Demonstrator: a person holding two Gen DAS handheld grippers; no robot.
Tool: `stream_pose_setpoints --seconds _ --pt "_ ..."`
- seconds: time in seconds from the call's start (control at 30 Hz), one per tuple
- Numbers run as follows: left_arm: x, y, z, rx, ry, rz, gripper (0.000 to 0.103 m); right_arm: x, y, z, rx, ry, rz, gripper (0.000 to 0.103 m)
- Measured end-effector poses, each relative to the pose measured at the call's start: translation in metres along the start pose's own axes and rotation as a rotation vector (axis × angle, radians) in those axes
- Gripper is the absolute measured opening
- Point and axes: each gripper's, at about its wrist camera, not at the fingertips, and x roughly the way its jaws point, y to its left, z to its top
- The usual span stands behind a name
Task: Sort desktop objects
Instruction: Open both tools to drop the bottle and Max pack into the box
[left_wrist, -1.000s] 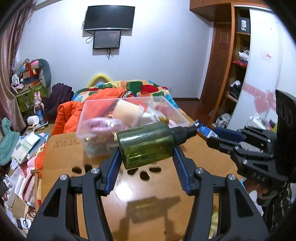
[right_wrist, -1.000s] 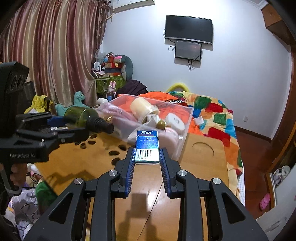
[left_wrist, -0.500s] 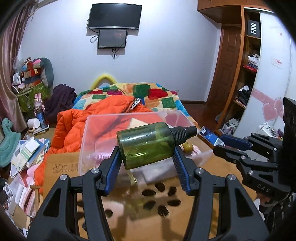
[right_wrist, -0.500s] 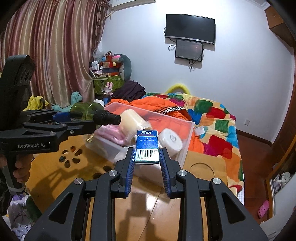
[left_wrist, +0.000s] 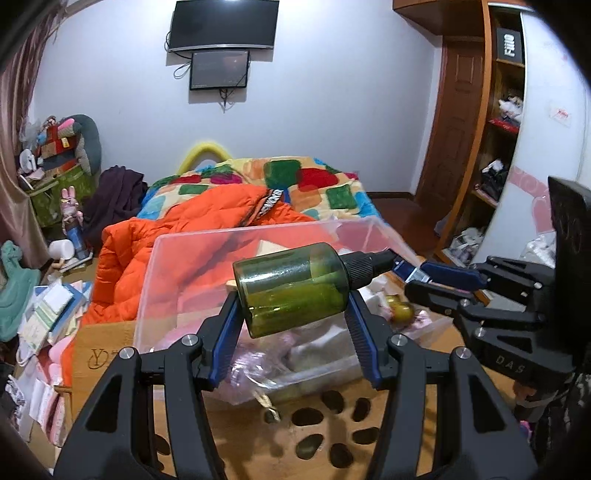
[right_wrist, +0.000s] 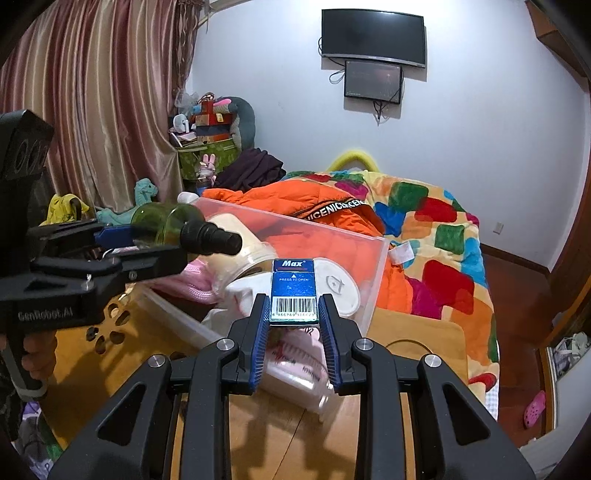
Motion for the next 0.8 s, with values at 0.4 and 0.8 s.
stream_pose_setpoints --seconds 0.4,0.8 --pt "0.004 0.005 -0.001 0.0 0.005 0.011 0.056 0.023 0.005 0.003 0.008 0.018 0.015 0.025" --pt "-0.013 0.002 0.0 -0.013 -0.02 -0.001 0.061 0.0 0.005 0.003 0.048 -0.011 -0.012 0.036"
